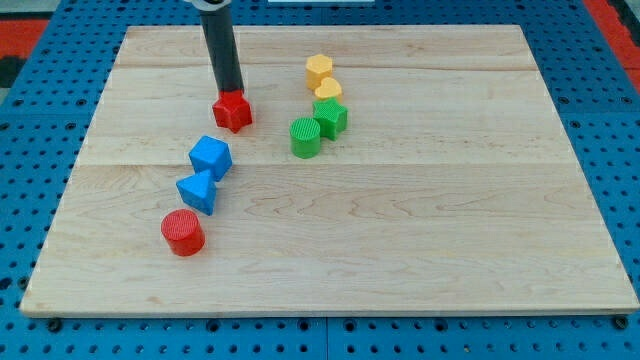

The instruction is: Move the green star above the green circle

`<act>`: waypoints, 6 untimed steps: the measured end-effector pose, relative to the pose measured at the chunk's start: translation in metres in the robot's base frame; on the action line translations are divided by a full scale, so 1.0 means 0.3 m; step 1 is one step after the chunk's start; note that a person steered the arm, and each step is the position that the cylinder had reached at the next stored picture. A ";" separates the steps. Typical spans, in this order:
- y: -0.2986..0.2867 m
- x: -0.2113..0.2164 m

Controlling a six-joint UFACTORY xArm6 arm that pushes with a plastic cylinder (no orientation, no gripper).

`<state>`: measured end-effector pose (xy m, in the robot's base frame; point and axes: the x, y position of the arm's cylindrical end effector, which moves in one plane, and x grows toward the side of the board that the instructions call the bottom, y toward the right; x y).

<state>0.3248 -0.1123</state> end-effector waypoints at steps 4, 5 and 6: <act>0.023 0.154; 0.042 0.093; -0.041 -0.125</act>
